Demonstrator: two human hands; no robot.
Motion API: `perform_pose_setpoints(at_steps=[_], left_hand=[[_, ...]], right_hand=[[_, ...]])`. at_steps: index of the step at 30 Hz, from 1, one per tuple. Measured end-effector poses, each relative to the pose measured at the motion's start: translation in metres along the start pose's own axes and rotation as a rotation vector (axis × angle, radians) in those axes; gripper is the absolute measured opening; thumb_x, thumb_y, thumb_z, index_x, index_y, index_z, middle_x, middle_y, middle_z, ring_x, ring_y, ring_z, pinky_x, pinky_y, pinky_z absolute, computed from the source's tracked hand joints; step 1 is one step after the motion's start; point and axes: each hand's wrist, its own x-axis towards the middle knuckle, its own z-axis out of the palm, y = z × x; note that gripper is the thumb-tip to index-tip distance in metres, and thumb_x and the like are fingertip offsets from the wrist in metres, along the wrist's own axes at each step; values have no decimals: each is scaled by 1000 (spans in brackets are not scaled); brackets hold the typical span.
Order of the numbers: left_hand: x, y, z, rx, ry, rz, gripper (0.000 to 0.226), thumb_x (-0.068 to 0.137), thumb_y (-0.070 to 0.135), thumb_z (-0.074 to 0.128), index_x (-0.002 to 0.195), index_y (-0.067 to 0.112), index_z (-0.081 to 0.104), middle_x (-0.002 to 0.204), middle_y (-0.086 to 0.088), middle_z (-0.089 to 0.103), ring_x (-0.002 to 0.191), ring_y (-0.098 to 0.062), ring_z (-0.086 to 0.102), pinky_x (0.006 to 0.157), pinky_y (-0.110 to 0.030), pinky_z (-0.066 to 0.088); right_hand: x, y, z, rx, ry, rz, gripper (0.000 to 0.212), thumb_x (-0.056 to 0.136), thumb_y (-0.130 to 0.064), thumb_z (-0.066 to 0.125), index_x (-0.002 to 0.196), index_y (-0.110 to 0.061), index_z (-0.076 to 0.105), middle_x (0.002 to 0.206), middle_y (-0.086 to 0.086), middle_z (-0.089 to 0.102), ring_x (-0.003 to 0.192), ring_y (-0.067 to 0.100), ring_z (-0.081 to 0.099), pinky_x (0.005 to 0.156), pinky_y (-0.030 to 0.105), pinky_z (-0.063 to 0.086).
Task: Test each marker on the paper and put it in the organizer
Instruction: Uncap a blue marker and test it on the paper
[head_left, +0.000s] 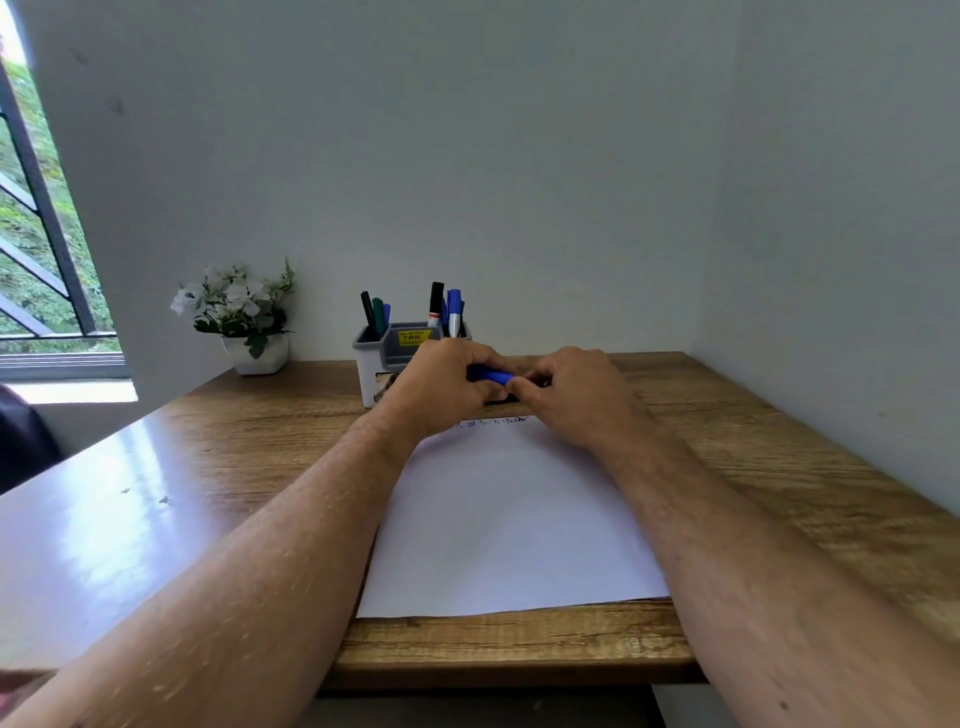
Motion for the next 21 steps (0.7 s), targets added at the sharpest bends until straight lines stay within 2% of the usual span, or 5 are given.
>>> perform_pose_setpoints(at_steps=[3, 8, 13, 17, 21], left_hand=[[-2, 0, 0, -17, -7, 21, 25, 86, 11, 68, 108, 22, 76, 95, 8, 73, 87, -4, 65, 77, -13, 49], [-2, 2, -2, -23, 1, 11, 32, 89, 1, 58, 110, 19, 75, 100, 7, 72, 91, -6, 63, 78, -7, 43], [-2, 2, -2, -25, -9, 16, 32, 88, -1, 57, 109, 17, 74, 98, 6, 71, 90, -8, 63, 80, -13, 47], [-2, 2, -3, -18, -29, 24, 32, 89, 0, 58, 109, 19, 74, 100, 5, 72, 90, -8, 64, 81, -16, 50], [-2, 2, -3, -13, -21, 14, 32, 89, 0, 57, 109, 19, 74, 102, 5, 72, 93, -9, 64, 81, -13, 47]], right_hand=[[-1, -3, 2, 17, -35, 2, 28, 90, -47, 60, 84, -24, 76, 62, -5, 60, 55, 11, 53, 46, 24, 30], [-2, -5, 0, 27, -59, 30, 40, 94, -44, 54, 59, -25, 54, 52, -5, 50, 46, 11, 45, 44, 24, 28], [-1, -4, 0, 42, -68, 47, 40, 93, -42, 54, 61, -19, 60, 50, -3, 49, 47, 15, 46, 45, 24, 30], [-1, -2, 0, 32, -71, 25, 28, 91, -46, 56, 70, -29, 63, 52, -7, 54, 48, 10, 48, 46, 24, 30], [0, 0, 0, 56, -71, 36, 37, 91, -46, 55, 63, -25, 62, 49, -5, 50, 45, 11, 44, 46, 25, 31]])
